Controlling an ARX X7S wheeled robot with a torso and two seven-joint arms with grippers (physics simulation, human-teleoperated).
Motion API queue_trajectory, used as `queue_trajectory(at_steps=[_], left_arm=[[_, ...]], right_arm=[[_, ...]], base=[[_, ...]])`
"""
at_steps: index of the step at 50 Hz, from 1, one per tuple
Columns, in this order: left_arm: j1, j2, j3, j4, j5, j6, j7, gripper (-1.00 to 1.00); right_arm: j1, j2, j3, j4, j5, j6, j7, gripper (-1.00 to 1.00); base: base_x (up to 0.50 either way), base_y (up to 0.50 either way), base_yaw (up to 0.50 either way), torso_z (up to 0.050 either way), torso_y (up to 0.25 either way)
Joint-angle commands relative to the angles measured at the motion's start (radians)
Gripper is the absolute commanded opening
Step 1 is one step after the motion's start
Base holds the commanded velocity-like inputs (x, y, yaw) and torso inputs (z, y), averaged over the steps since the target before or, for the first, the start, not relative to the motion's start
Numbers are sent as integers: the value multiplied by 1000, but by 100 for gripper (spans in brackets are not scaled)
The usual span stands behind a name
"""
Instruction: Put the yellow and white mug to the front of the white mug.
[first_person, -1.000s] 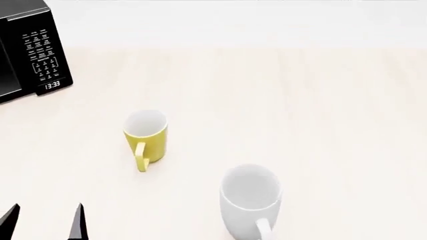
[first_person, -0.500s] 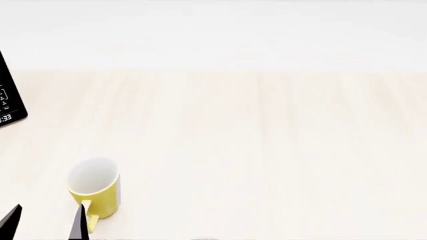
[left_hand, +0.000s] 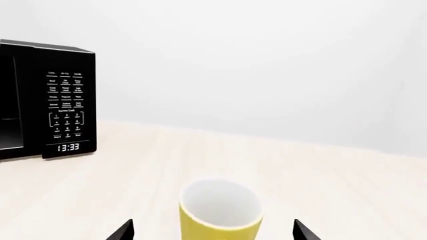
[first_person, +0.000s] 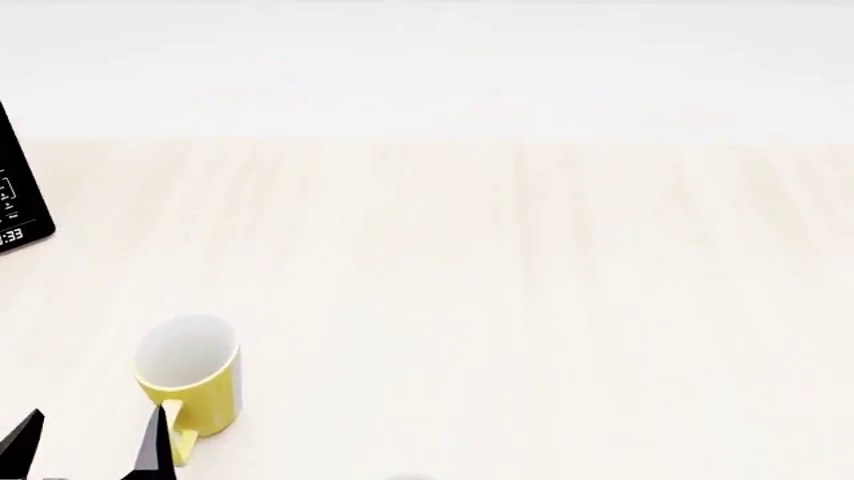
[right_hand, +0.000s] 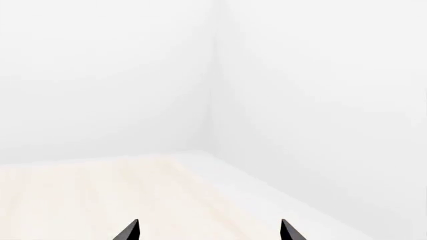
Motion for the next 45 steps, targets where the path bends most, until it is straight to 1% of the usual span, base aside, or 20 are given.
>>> queue_trajectory(at_steps=[1,4,7,10,11,29,32,39,45], left_arm=[[-30,-10,10,-14,-11,-28,-10,100],[-31,-15,31,-26,-4,-51,-7,100],[-33,-15,48,-61,39,-70,-39,100],[-20,-17,48,-55,50,-79,-57,100],[-4,-18,59,-76,79,-102,-83,100],[-13,-22,73,-86,85,-98,-96,100],[-21,-20,86,-85,92,-102,-98,100],[-82,-5,110,-171,119,-98,-107,100],[-100,-1,123,-200,126,-97,-110,100]], right_arm=[[-1,6,-8,0,-2,4,8,100],[-1,7,-9,-1,-2,6,10,100],[-2,8,-8,-2,1,9,13,100],[-1,9,-11,-2,-1,11,15,100],[3,12,-22,-3,-13,30,18,100],[1,20,-29,-4,-11,31,28,100],[1,21,-32,-5,-11,31,29,100],[0,24,-33,-5,-8,31,32,100],[2,27,-37,-4,-8,33,34,100]], base=[[0,0,0,0,0],[0,0,0,0,0],[0,0,0,0,0],[0,0,0,0,0],[0,0,0,0,0],[0,0,0,0,0],[0,0,0,0,0],[0,0,0,0,0],[0,0,0,0,0]])
